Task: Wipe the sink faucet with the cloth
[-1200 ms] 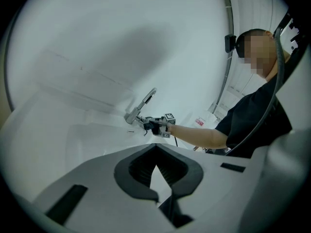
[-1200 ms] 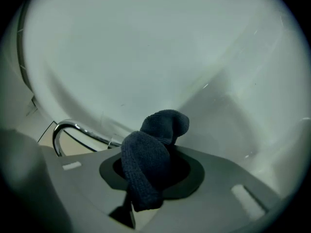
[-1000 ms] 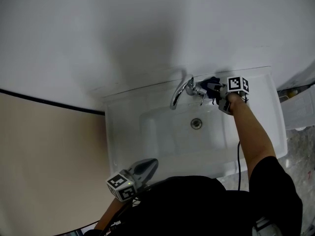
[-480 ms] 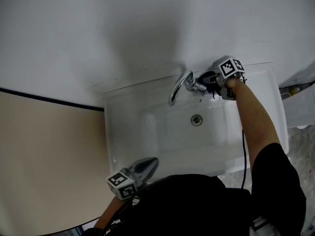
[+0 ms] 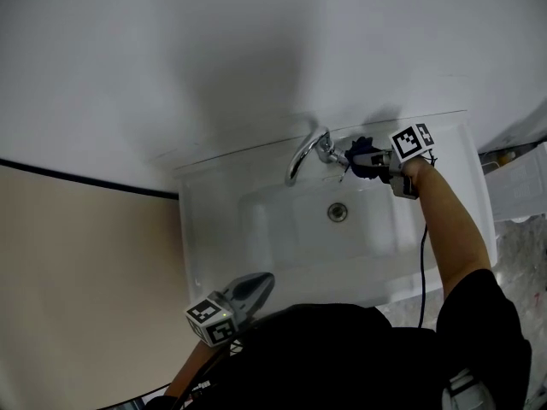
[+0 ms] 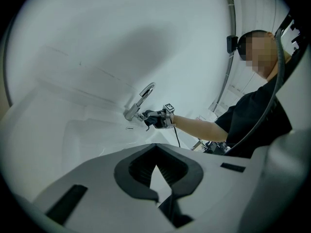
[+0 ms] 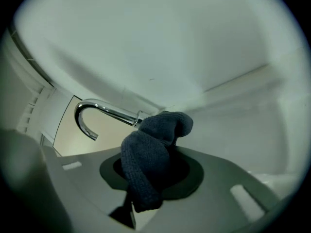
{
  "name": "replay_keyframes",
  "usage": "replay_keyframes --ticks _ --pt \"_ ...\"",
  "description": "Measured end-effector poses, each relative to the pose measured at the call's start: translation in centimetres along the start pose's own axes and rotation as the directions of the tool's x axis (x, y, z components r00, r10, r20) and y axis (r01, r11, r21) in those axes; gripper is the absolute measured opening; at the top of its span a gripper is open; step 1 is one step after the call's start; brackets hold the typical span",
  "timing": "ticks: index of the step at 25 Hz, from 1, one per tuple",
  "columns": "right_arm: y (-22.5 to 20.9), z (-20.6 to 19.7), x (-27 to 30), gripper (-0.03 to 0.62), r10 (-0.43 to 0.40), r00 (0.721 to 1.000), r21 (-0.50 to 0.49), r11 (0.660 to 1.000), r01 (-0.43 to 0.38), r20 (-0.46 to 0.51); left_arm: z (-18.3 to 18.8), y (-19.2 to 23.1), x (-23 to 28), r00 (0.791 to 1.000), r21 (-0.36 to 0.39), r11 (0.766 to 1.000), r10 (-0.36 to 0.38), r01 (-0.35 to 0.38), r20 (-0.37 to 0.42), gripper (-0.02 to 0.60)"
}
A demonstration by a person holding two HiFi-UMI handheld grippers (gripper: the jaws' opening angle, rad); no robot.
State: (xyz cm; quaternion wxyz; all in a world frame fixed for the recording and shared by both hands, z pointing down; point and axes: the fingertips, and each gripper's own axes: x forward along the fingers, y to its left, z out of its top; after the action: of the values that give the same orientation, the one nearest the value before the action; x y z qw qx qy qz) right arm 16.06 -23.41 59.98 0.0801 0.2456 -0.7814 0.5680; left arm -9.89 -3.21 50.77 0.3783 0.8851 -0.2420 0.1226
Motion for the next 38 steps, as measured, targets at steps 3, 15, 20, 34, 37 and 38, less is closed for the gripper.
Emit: replay_keyframes --ticks 3,15,20,34,37,38 --pt "0.4 -2.7 -0.1 0.106 0.005 0.998 0.036 0.999 -0.008 0.062 0.3 0.1 0.0 1.000 0.024 1.000 0.004 -0.004 0.008 -0.009" --pt "-2.5 -3.9 4.2 0.108 -0.178 0.945 0.087 0.983 0.160 0.275 -0.5 -0.7 -0.4 1.000 0.006 1.000 0.000 0.000 -0.004 -0.009" --pt "-3.2 -3.6 3.9 0.107 -0.228 0.874 0.163 0.971 0.174 0.429 -0.5 -0.8 -0.6 1.000 0.002 1.000 0.001 -0.001 -0.011 -0.009" --pt "4.6 -5.4 3.9 0.106 -0.154 0.810 0.270 0.963 -0.006 0.566 -0.3 -0.1 -1.2 1.000 0.009 1.000 0.006 -0.006 0.013 -0.009" --pt "4.6 -5.0 3.3 0.106 -0.164 0.772 0.337 0.939 -0.069 0.614 -0.8 -0.1 -1.3 1.000 0.004 1.000 0.005 -0.005 0.010 -0.009" --pt "4.4 -4.8 3.1 0.106 -0.170 0.761 0.340 0.938 -0.070 0.626 -0.8 0.2 -1.4 1.000 0.011 1.000 0.011 -0.011 0.010 -0.009"
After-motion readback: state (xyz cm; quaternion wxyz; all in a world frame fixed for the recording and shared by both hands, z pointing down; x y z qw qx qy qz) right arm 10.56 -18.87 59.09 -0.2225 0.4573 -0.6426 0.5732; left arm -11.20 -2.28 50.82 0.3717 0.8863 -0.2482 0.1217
